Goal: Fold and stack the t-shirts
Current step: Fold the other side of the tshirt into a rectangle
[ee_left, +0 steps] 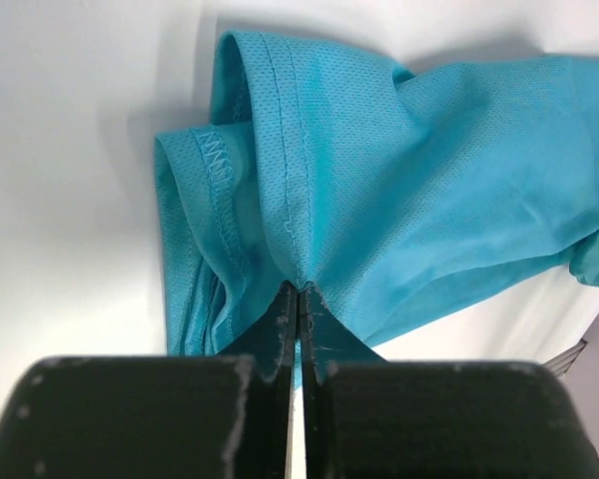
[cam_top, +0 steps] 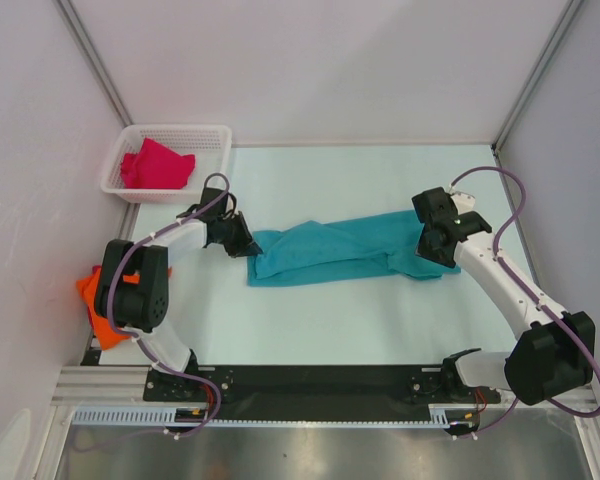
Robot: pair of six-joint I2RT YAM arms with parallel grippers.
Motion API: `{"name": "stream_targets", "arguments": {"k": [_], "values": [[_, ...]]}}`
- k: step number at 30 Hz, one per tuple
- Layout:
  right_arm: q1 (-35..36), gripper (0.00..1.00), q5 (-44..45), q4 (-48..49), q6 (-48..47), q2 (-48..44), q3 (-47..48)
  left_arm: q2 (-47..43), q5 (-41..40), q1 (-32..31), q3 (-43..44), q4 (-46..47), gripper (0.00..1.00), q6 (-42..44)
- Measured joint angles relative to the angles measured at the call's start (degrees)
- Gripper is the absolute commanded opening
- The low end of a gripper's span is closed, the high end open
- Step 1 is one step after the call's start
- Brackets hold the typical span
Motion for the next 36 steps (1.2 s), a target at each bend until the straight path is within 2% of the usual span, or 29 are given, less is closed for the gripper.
{"name": "stream_targets", "arguments": {"k": [20, 23, 24, 26, 27, 28, 30, 33, 36], "values": [[0.0, 0.49, 0.5, 0.0, -0.6, 0.0, -0.1, -1.5, -7.0, 2.9, 0.3, -1.5, 0.02, -2.3], [0.0, 0.49, 0.8, 0.0, -0.7, 0.0, -0.1, -1.3, -7.0, 3.0, 1.1, -1.6, 0.14, -2.4], [0.0, 0.49, 0.9, 0.0, -0.7, 0.0, -0.1, -1.2, -6.8, 3.0, 1.3, -1.6, 0.28, -2.4], [0.0, 0.49, 1.0, 0.0, -0.8, 0.0, -0.1, -0.9, -6.3, 3.0, 1.6, -1.5, 0.46, -2.4], [-0.2, 0.49, 1.0, 0.0, -0.8, 0.2, -0.1, -0.9, -5.9, 3.0, 1.6, -1.4, 0.61, -2.4], [-0.3, 0.49, 1.0, 0.0, -0.8, 0.3, -0.1, -0.9, -5.6, 3.0, 1.6, -1.4, 0.68, -2.2], [-0.6, 0.5, 0.8, 0.4, -1.1, 1.1, -0.1, -0.9, -5.3, 3.0, 1.6, -1.3, 0.78, -2.1], [-2.4, 0.5, -0.4, 2.3, -1.8, 3.9, -0.1, -2.0, -6.0, 3.0, 1.6, -2.4, 0.86, -1.8], [-4.9, 0.5, -1.9, 5.0, -2.6, 8.8, 0.0, -6.1, -8.2, 3.0, 2.1, -5.4, 0.88, -0.8]]}}
